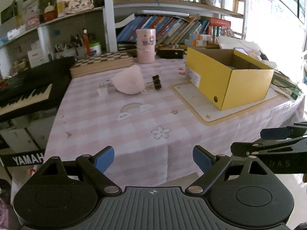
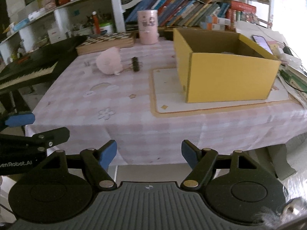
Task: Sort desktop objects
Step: 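Withdraw both tools from the box back toward the table, then move both tools toward the pink plush pig and black binder clip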
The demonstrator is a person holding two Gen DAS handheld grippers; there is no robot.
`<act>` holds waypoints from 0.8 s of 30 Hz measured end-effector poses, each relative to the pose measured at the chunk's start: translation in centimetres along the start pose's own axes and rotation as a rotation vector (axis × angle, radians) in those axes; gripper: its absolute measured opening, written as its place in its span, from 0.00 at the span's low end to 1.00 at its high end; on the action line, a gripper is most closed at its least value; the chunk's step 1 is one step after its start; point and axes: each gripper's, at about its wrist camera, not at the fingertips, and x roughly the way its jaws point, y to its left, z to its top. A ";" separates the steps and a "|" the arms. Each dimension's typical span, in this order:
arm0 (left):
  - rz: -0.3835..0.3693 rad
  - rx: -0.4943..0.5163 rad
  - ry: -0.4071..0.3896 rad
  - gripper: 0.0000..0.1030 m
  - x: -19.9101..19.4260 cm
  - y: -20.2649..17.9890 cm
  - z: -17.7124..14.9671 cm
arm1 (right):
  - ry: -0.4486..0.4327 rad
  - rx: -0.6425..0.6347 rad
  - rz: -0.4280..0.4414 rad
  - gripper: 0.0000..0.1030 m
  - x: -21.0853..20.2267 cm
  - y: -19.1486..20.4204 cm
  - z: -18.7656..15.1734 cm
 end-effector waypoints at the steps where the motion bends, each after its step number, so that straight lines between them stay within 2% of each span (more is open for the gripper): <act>1: 0.004 -0.001 -0.001 0.89 -0.2 0.2 -0.1 | -0.002 -0.008 0.006 0.72 -0.1 0.4 -0.1; 11: 0.037 -0.030 -0.022 0.89 -1.3 2.2 -0.8 | -0.018 -0.053 0.039 0.74 -0.3 3.0 -0.2; 24: 0.050 -0.036 -0.032 0.90 -1.4 3.3 -0.7 | -0.028 -0.071 0.048 0.75 0.2 4.3 0.4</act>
